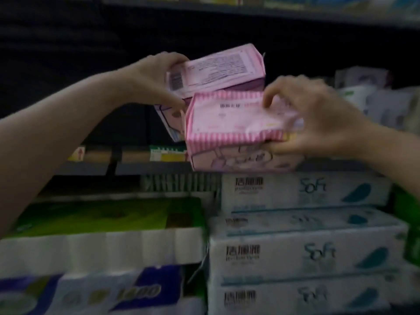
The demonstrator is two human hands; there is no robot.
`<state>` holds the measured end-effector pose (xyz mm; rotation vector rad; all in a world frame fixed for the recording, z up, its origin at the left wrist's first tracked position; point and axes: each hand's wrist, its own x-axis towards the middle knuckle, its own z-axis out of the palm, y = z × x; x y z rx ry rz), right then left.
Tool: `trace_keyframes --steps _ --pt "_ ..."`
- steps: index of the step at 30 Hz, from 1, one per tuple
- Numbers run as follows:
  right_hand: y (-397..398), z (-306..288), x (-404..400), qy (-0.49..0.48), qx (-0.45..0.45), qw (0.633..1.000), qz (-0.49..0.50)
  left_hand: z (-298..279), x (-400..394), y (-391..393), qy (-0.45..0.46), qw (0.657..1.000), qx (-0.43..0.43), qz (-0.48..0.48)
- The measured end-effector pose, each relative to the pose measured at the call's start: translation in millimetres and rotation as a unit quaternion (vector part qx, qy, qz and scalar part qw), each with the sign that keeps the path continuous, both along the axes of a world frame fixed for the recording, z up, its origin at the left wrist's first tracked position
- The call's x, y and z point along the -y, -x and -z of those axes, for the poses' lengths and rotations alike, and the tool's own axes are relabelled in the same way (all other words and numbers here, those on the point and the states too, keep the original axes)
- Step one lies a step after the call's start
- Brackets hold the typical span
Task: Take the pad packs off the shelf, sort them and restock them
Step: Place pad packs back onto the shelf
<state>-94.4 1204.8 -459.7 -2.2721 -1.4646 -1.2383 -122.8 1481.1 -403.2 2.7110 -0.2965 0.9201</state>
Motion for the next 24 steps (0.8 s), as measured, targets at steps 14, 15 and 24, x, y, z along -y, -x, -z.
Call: trace_keyframes --steps 14,15,24 --pt "-135.7 -54.4 -68.6 0.068 -0.100 0.977 0.175 6.1 -74.2 -114.4 -0.039 0.975 -0.101 -0.192" --pt "-142.7 -56.3 -71.6 0.072 -0.138 0.966 0.205 6.7 -76.1 -119.0 -0.053 0.972 -0.109 -0.202" --pt "-222.2 -44.5 -41.9 0.095 -0.302 0.913 0.258 15.8 -47.3 -204.7 -0.027 0.981 -0.136 -0.136"
